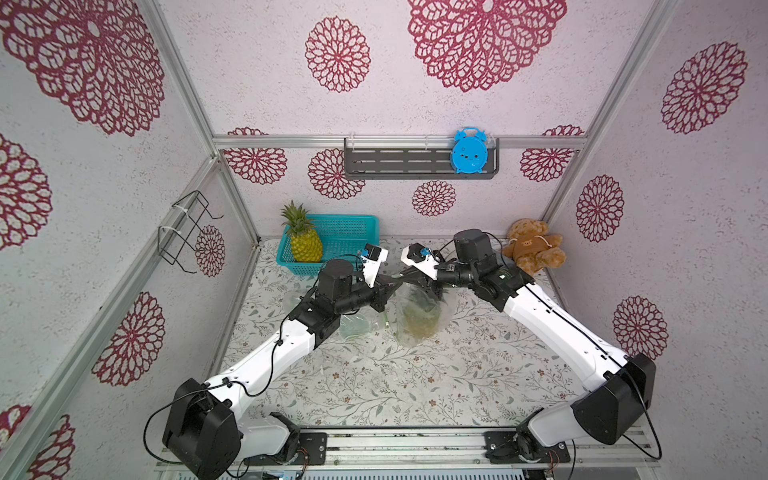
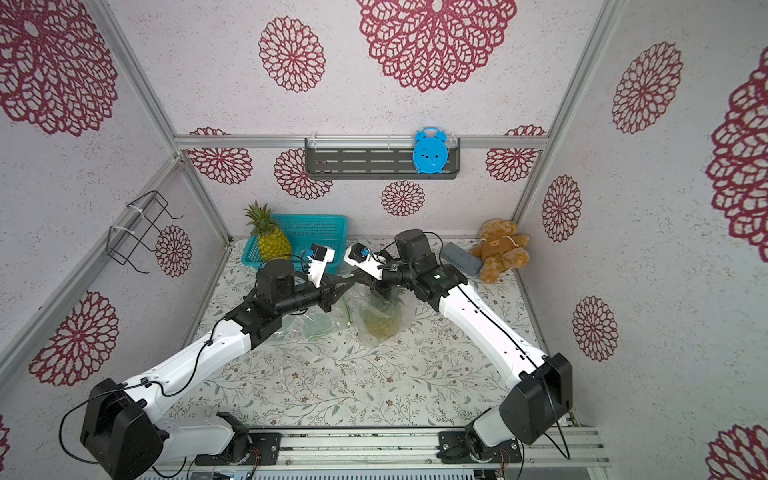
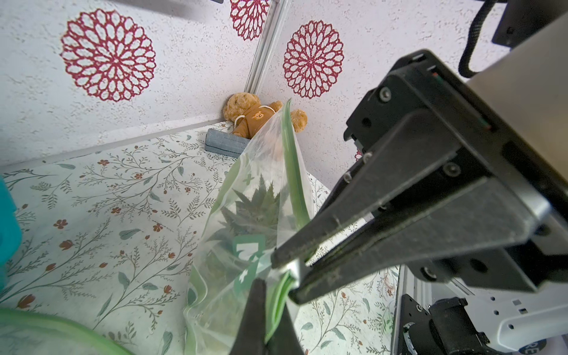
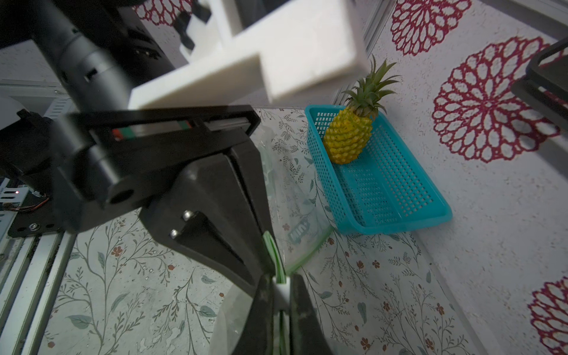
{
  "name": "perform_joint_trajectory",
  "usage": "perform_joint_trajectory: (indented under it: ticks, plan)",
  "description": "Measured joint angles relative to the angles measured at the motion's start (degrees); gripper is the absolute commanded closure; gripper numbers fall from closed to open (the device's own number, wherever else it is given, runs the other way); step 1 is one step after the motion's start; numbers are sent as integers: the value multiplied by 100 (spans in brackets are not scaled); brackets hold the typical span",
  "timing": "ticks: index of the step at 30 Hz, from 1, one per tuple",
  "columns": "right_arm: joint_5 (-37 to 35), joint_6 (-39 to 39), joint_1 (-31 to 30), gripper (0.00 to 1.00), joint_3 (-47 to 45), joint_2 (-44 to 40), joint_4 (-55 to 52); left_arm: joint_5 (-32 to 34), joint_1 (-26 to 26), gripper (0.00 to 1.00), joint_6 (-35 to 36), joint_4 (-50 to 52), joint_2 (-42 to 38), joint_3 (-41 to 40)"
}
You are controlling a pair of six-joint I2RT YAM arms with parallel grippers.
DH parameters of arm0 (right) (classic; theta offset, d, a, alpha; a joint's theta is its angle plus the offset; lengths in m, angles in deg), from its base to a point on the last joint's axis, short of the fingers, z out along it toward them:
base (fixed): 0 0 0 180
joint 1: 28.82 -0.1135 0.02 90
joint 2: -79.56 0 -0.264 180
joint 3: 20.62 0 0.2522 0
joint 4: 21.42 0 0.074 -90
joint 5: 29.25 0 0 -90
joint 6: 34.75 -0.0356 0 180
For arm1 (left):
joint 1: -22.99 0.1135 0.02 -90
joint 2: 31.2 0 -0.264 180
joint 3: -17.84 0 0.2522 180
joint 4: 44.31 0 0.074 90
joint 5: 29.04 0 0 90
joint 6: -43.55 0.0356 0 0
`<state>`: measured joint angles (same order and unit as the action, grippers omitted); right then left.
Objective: Open the zip-top bag and take out the pineapple
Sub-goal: Unzip the zipper on the zipper food storage bag.
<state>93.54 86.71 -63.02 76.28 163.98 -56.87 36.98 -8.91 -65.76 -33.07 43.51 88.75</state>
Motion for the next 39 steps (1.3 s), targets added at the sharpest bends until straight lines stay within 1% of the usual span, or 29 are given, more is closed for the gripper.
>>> perform_joint_trajectory:
  ticks: [9, 17, 29, 39]
  plan:
    - [-2, 116, -13, 100, 306, 166, -444, 17, 85, 100, -66, -236, -192, -306]
    - [-26, 260, 15, 100, 365, 170, -728, -105, 177, 100, -219, -448, -310, -533]
    - [-247, 485, 170, 100, 431, 160, -994, -190, 267, 100, -439, -660, -317, -632]
    - [-472, 581, 407, 100, 501, 37, -1281, -186, 398, 100, -498, -664, -474, -654]
